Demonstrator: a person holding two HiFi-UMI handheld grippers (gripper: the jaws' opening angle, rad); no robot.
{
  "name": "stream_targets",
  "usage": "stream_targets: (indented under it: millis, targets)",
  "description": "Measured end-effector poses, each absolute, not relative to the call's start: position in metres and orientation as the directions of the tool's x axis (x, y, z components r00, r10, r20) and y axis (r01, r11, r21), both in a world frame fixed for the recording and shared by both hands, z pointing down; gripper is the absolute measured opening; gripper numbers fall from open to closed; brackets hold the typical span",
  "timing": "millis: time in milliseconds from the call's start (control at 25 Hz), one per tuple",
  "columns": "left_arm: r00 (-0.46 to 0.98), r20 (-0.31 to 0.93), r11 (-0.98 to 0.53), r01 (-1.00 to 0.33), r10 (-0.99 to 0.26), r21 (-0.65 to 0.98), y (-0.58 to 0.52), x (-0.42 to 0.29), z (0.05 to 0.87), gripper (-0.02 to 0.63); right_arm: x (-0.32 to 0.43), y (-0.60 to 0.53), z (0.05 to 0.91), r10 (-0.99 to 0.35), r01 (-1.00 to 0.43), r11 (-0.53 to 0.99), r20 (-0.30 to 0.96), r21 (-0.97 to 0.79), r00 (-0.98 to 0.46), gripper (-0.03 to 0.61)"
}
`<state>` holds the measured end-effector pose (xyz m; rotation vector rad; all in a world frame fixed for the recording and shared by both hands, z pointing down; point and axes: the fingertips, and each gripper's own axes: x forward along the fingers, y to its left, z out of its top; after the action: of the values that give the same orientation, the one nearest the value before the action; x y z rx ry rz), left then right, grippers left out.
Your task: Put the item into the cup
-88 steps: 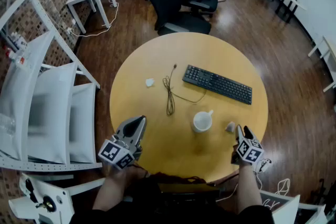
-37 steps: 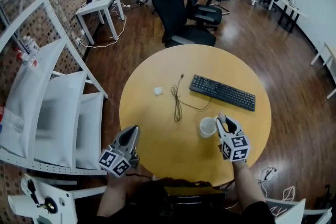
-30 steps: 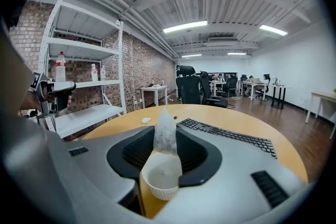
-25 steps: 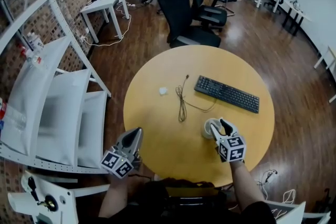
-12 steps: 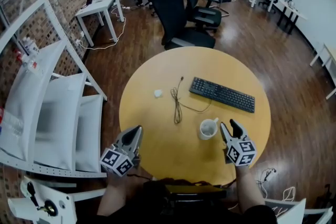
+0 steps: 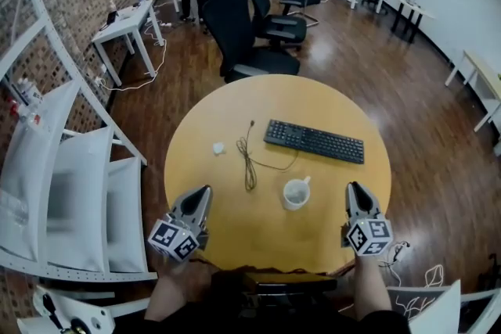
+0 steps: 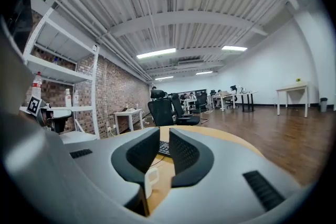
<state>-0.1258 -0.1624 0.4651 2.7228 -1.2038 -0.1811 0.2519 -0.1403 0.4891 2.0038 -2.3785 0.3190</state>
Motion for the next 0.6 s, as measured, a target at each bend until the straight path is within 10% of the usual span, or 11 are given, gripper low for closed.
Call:
stream_targets:
  millis: [600]
  targets:
    - [0.679, -0.029, -0.670, -0.716, -0.734, 0.198, -0.160, -0.122, 0.471, -0.002, 0.257, -0.123, 0.494, -0.978, -0.984, 0.134, 0.146, -0.118, -0.151, 0.009]
